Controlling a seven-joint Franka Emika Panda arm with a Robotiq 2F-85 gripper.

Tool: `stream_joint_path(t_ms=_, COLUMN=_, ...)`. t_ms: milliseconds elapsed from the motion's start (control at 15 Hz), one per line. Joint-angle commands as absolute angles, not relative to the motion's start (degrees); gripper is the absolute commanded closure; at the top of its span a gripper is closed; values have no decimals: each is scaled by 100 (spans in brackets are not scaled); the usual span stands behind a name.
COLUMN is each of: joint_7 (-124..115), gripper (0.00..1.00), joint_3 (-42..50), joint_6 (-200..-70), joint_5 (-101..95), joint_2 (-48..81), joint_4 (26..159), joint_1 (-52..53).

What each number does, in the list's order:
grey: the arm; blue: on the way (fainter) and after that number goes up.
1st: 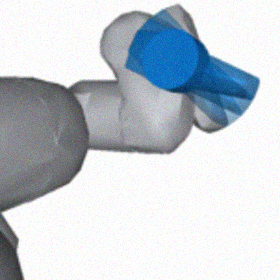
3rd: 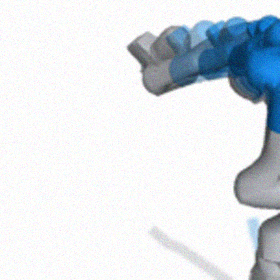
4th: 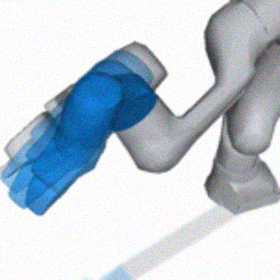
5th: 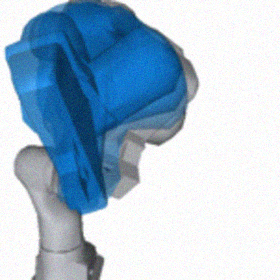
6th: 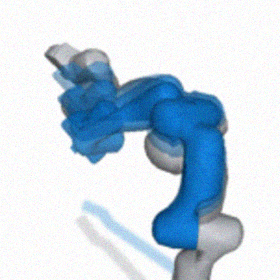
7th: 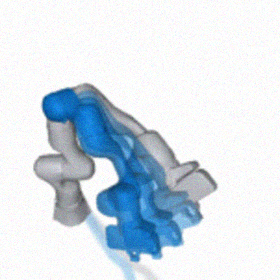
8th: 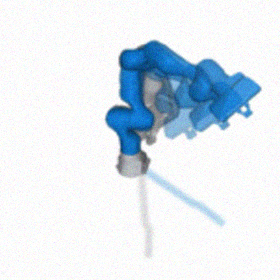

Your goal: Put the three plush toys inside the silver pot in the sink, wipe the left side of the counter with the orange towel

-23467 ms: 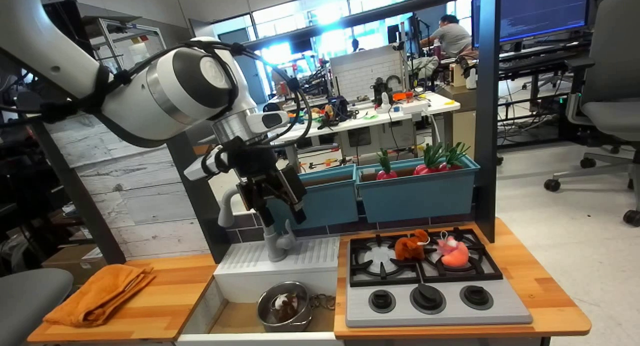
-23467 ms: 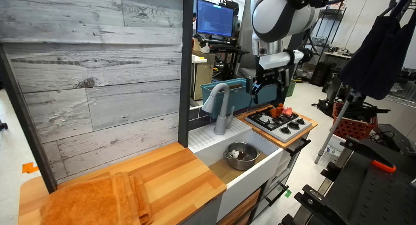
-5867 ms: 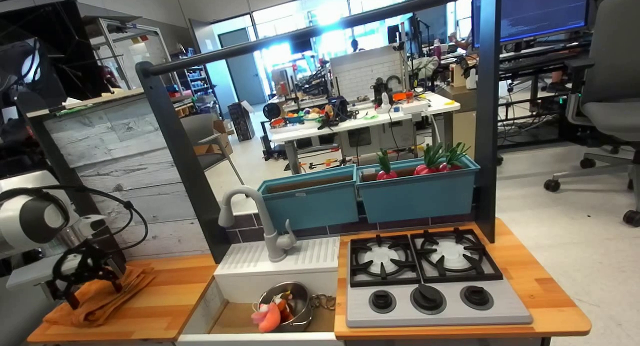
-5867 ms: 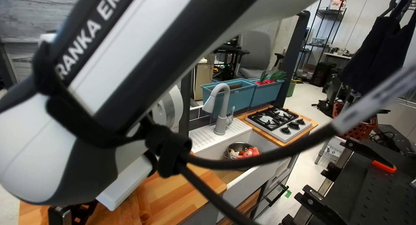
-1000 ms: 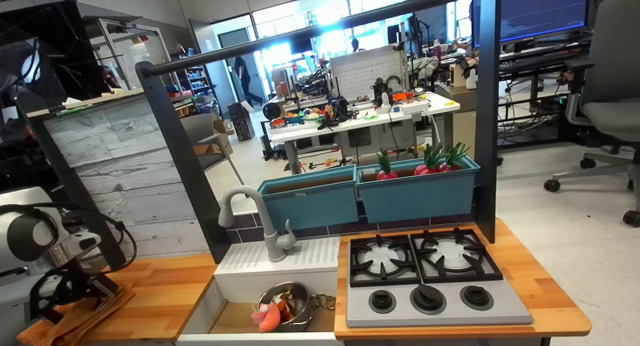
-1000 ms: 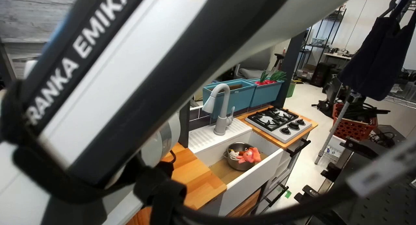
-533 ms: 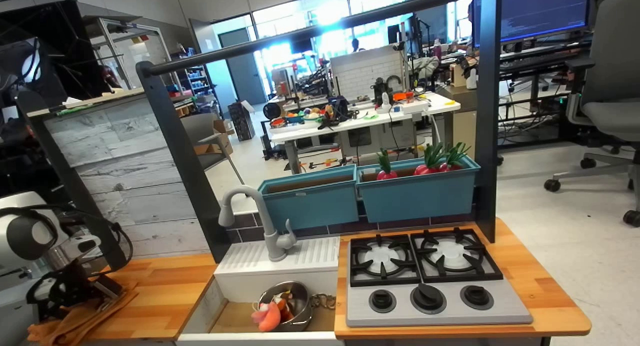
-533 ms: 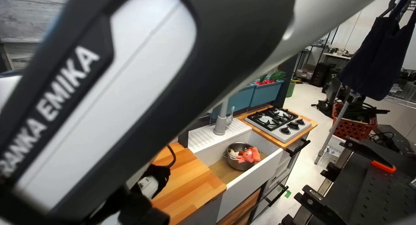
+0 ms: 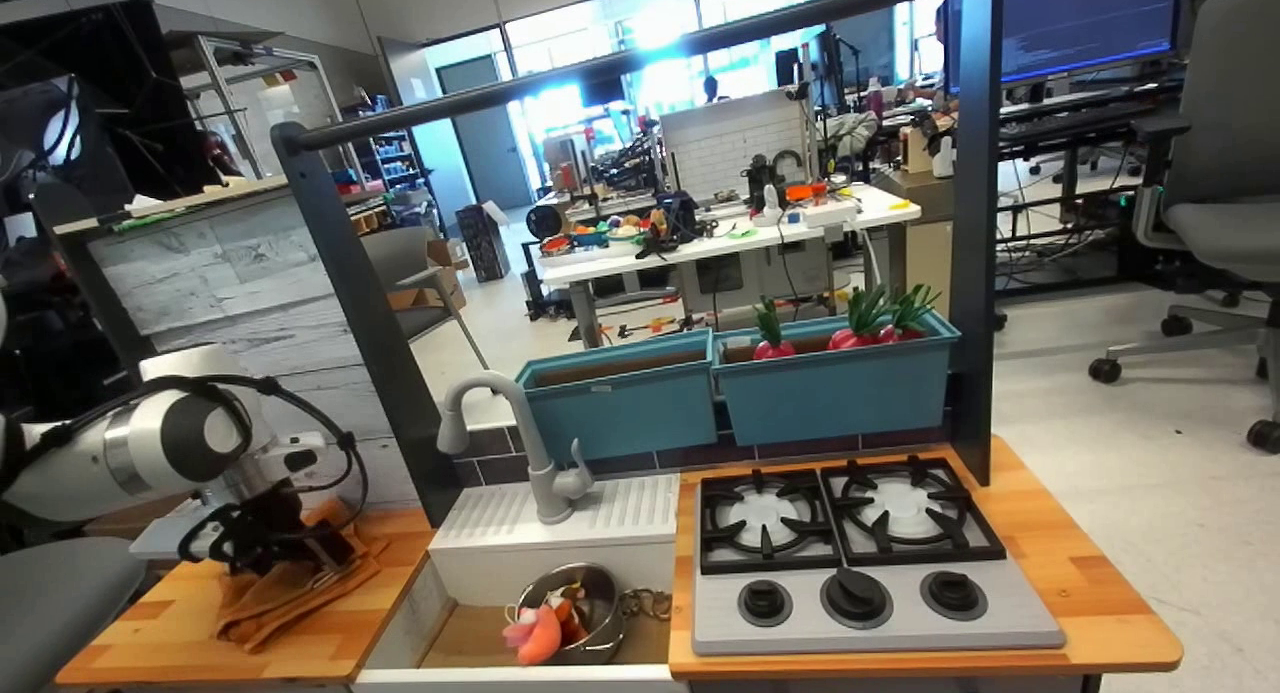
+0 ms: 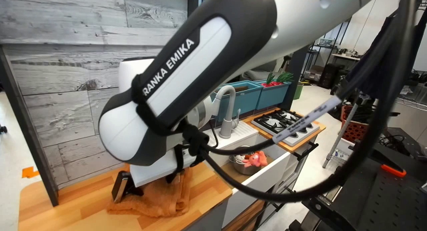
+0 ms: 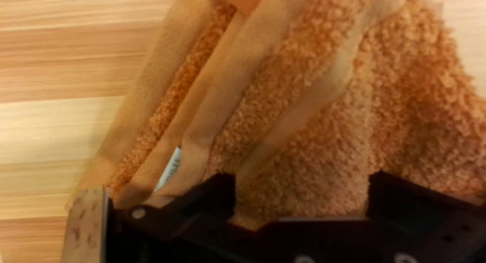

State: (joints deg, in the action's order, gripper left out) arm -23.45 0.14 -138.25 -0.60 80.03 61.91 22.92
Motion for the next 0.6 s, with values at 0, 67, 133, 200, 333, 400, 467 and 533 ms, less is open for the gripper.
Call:
stream_joint_path(t_ms=0, joint_7=-2293, gripper=0, joint_3=-166, joint_6=-14238, joint_5=134, joint_2=8404, joint_4=6103, joint_1=2084)
stream_joint_path(t_ms=67, joint_7=-2190, gripper=0, joint_3=-282, joint_6=-14335, joint_5=166, joint_2=8268, joint_4=6266, joint_1=2065)
stream_joint_path(t_ms=133, joint_7=-2139, gripper=0, joint_3=-335, joint_6=-14472, joint_5=143, joint_2=8143, joint_4=6423, joint_1=2073)
stream_joint_path(t_ms=200, joint_7=-2086, gripper=0, joint_3=-392, joint_6=-14628, joint_5=136, joint_2=8017, joint_4=6597, joint_1=2068)
stream_joint_path(t_ms=333, joint_7=-1978, gripper=0, joint_3=-525, joint_6=-15057, joint_5=122, joint_2=7631, joint_4=7164, joint_1=2065)
stream_joint_path(t_ms=400, joint_7=-1978, gripper=0, joint_3=-545, joint_6=-15301, joint_5=88, joint_2=7445, joint_4=7467, joint_1=2087)
stream_joint_path(t_ms=467, joint_7=-2017, gripper=0, joint_3=-575, joint_6=-15484, joint_5=82, joint_2=7297, joint_4=7741, joint_1=2103)
stream_joint_path(t_ms=533, joint_7=-2069, gripper=0, joint_3=-568, joint_6=-15719, joint_5=63, joint_2=7152, joint_4=8004, joint_1=2126)
